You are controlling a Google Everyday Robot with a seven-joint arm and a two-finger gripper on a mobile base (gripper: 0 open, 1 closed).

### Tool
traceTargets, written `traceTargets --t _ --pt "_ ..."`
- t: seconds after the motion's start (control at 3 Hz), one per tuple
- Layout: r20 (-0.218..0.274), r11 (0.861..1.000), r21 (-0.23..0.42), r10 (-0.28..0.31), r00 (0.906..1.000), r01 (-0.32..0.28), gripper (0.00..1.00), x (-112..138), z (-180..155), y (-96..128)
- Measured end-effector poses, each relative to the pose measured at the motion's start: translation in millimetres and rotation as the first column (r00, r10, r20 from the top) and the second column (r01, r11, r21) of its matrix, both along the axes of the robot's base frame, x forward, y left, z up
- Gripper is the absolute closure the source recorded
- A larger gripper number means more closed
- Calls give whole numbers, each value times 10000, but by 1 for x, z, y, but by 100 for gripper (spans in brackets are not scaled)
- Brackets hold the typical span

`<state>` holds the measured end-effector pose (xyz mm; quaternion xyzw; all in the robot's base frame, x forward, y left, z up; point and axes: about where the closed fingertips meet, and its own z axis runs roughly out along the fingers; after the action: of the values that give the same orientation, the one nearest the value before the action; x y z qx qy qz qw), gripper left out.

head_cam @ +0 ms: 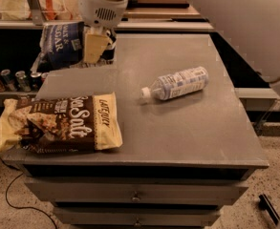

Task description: Move blue chip bag near brown chip bag

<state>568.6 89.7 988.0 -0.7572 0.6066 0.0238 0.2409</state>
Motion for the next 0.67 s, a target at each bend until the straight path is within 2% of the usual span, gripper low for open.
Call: traceTargets --t 0.33,0.67 --pt "-196 9899 -261 1386 9901 -1391 100 -10 -6 46" --pt "-460 9776 -344 2059 9775 -2076 100 -8 -17 75"
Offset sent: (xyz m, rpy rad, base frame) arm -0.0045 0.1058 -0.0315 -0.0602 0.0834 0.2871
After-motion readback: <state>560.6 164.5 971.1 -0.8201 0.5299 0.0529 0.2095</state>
